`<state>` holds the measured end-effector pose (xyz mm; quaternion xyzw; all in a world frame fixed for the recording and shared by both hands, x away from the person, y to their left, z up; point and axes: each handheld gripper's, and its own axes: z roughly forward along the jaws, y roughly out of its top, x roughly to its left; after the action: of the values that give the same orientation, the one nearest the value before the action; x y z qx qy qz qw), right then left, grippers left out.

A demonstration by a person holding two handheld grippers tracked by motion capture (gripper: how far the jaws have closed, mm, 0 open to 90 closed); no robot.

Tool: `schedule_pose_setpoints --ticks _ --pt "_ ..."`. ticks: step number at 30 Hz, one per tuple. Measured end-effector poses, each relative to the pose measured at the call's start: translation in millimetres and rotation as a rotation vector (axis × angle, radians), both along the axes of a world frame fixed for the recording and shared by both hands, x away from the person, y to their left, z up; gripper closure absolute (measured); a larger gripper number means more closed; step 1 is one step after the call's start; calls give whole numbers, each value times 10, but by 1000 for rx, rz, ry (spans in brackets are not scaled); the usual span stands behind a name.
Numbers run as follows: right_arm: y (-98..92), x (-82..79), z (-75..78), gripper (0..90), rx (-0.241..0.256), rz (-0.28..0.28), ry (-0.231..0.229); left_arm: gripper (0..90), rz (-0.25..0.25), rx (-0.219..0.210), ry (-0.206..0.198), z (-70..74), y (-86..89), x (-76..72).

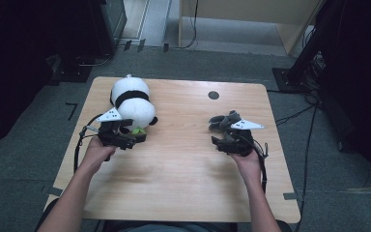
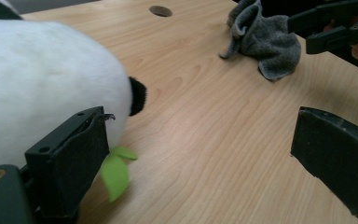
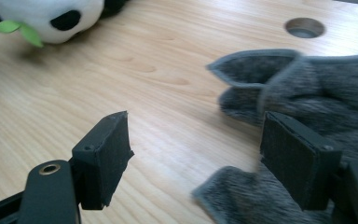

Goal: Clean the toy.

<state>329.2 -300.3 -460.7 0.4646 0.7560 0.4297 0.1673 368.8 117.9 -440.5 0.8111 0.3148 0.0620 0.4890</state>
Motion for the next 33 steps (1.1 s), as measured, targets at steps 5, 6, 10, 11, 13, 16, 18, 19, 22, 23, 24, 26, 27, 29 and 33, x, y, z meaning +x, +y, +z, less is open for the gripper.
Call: schedule_pose_setpoints --ticks 5,6,10,11,13,16,18,19,22,23,24,26,27,29,33 --pt "168 -15 -109 246 -66 39 -1 37 2 -13 -24 -89 -150 -50" --pt "207 -8 -135 247 -74 48 7 68 12 -13 -33 -108 -171 -66" --pt "320 0 -195 247 -75 79 10 124 13 21 -34 -206 -295 -86" --pt "350 3 -212 247 -82 84 2 124 12 23 -28 -229 -320 -85" --pt "404 4 -240 240 -102 96 -4 124 8 33 -19 -270 -360 -85" --pt "470 10 -288 237 -105 118 9 119 -8 49 4 -325 -415 -83" --pt "503 17 -322 237 -95 128 22 114 -21 67 28 -380 -459 -75" --pt "522 20 -340 237 -92 130 26 107 -26 70 38 -401 -473 -71" --pt "579 27 -391 237 -58 132 35 94 -43 106 67 -488 -534 -58" --pt "600 29 -410 238 -49 136 35 88 -45 119 66 -509 -553 -60" --pt "626 30 -428 237 -45 142 40 88 -47 132 66 -529 -571 -59" --pt "675 41 -479 237 -53 154 45 89 -55 145 78 -573 -600 -50" --pt "698 46 -505 230 -65 161 51 89 -56 152 83 -597 -612 -43" --pt "732 62 -561 225 -90 168 65 92 -61 174 88 -642 -638 -38" --pt "761 71 -592 216 -104 174 61 92 -75 224 80 -713 -677 -41"
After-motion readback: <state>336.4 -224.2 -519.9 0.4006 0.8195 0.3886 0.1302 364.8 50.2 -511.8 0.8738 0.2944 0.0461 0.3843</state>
